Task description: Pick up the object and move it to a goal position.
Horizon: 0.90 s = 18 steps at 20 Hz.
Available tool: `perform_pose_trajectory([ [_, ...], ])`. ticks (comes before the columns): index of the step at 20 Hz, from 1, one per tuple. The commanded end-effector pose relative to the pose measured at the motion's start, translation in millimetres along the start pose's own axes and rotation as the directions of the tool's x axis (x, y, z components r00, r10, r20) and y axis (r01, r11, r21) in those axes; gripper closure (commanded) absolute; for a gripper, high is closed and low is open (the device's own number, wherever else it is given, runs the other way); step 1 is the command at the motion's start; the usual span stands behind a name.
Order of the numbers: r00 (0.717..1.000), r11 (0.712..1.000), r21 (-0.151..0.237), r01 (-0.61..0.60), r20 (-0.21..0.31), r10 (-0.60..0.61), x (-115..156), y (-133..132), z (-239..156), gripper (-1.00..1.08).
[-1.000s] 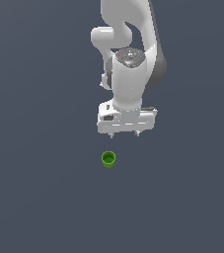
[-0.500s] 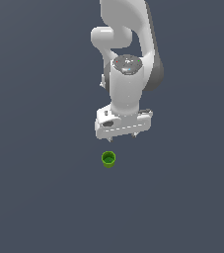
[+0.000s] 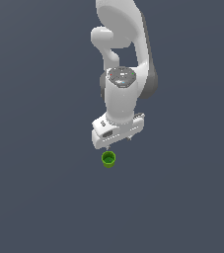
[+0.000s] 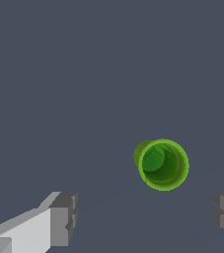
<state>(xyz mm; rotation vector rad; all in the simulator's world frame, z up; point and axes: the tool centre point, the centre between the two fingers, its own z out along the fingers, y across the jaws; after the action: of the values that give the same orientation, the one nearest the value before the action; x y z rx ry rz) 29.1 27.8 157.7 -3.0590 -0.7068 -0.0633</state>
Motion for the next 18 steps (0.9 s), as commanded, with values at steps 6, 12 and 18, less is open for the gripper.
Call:
perform_pose_trajectory([
  [6,0.981,0.981,0.002,0.194,0.013,-0.194,-0.9,13.4,18.9,-0.92],
  [12,0.939,0.939,0.009,0.343,0.022,-0.343,-2.2,23.9,34.1,-0.92],
  [18,0.879,0.88,0.018,0.475,0.026,-0.475,-3.9,33.6,48.6,-0.92],
])
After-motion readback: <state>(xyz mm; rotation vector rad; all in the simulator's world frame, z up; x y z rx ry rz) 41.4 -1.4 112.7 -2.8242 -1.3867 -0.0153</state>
